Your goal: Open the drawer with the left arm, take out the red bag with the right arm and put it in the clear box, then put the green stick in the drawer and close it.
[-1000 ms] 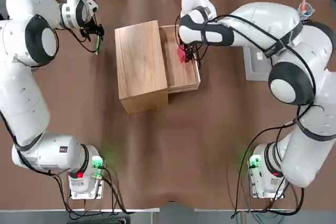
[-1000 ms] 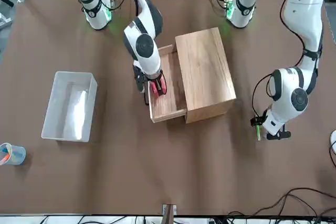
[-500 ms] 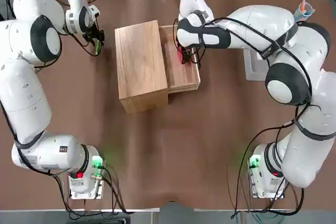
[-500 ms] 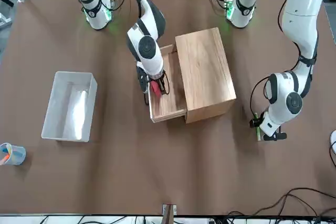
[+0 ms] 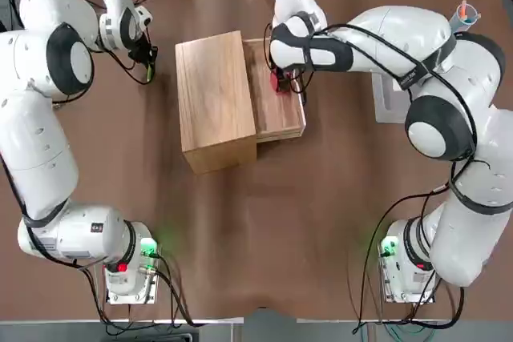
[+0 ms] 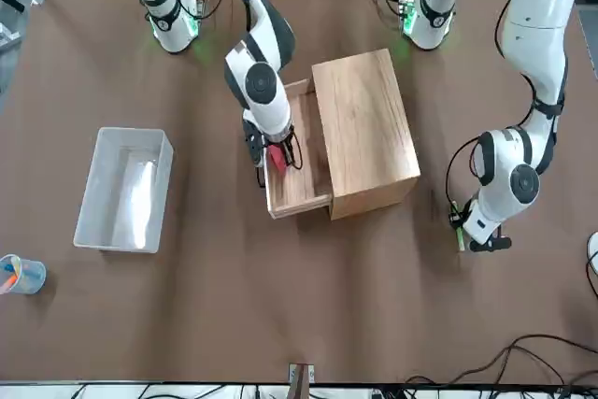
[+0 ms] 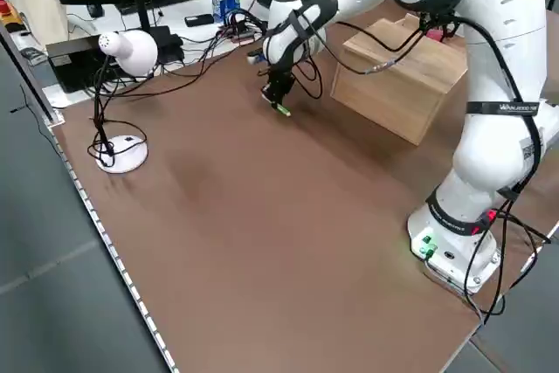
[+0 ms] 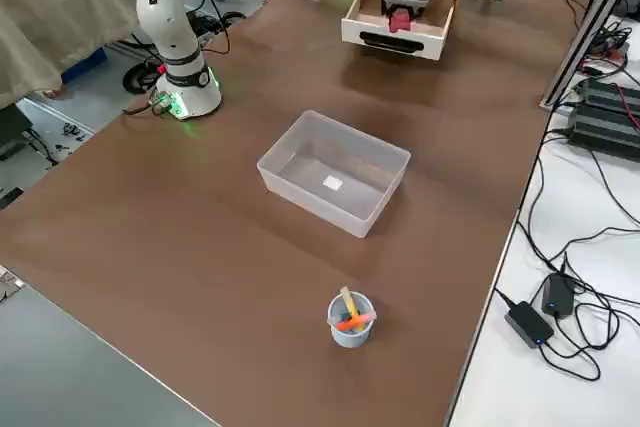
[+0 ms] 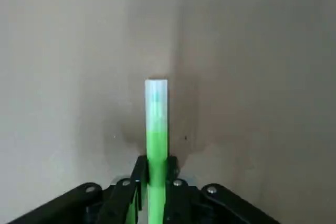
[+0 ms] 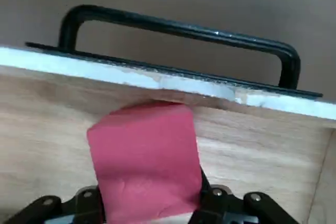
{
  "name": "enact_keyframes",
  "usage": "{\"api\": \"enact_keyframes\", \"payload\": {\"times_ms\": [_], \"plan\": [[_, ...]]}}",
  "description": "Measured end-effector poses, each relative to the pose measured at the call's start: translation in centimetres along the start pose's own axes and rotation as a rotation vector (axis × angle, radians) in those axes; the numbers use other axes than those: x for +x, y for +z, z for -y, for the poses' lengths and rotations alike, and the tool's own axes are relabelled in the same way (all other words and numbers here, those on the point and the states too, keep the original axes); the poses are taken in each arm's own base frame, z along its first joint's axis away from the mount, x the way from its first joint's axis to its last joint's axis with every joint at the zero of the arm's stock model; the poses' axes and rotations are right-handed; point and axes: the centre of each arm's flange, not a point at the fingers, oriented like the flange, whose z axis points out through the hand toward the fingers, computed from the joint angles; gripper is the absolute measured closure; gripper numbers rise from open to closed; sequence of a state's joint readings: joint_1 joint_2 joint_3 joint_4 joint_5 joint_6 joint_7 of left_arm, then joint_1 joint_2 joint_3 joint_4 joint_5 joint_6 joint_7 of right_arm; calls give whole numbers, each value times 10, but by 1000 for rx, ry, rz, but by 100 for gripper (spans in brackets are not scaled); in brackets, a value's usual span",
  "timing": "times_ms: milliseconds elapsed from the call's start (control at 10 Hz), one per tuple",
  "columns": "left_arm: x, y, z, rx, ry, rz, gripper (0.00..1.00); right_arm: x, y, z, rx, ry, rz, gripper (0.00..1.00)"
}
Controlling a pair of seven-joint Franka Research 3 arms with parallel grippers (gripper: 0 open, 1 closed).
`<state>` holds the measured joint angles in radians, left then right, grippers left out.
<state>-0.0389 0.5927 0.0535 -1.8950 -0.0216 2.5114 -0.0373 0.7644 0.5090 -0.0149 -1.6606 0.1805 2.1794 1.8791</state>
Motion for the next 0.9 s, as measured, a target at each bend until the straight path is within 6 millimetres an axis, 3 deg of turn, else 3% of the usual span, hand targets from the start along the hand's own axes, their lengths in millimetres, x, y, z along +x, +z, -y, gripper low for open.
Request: {"api": "enact_keyframes", "payload": {"times_ms": [200,400,500,600,700,900], "plan": [[12,-46,-9,-13,8,-68,82,-7,-21,1,14,-13,10,41],[12,-108,-32,-36,41,-90,82,-11,-64,-3,45,-56,24,41],[6,-138,-52,-51,63,-86,82,-2,-89,-4,49,-104,22,41],[-4,-166,-78,-67,70,-69,82,26,-114,-3,35,-176,14,41],[-16,-190,-106,-80,78,-57,82,70,-134,2,9,-264,8,41],[-40,-222,-168,-102,54,-36,82,183,-158,9,-51,-457,4,41]]}}
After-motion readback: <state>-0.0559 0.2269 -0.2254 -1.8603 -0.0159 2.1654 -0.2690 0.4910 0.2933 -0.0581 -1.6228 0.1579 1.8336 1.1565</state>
